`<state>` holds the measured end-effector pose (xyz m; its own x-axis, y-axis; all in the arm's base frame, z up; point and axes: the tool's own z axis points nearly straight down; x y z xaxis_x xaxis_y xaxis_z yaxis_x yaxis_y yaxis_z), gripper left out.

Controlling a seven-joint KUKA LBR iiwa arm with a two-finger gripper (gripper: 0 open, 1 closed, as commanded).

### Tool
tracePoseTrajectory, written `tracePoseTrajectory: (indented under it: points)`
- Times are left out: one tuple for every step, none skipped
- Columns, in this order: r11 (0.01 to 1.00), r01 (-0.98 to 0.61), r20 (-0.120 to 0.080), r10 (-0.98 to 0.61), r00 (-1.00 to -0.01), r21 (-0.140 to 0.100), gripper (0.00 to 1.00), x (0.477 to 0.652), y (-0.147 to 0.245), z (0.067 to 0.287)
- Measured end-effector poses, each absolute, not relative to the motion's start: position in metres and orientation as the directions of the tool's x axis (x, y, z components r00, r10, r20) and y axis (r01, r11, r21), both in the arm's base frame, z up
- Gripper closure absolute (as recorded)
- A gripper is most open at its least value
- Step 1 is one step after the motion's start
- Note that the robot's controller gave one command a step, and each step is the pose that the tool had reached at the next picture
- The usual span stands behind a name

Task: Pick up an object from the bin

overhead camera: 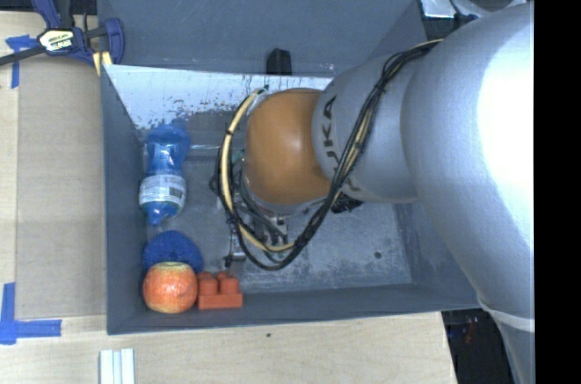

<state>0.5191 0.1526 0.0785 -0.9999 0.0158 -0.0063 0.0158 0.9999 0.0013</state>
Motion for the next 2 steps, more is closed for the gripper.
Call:
tracePoseTrajectory:
  points:
    - [0.999,-0.043,-0.011,-0.043,-0.999,0.004,1.00,0.5012,0.1647,0.0724]
    - [0.999,-0.042,-0.010,-0.042,-0.999,0.004,1.00,0.5012,0.1645,0.0723]
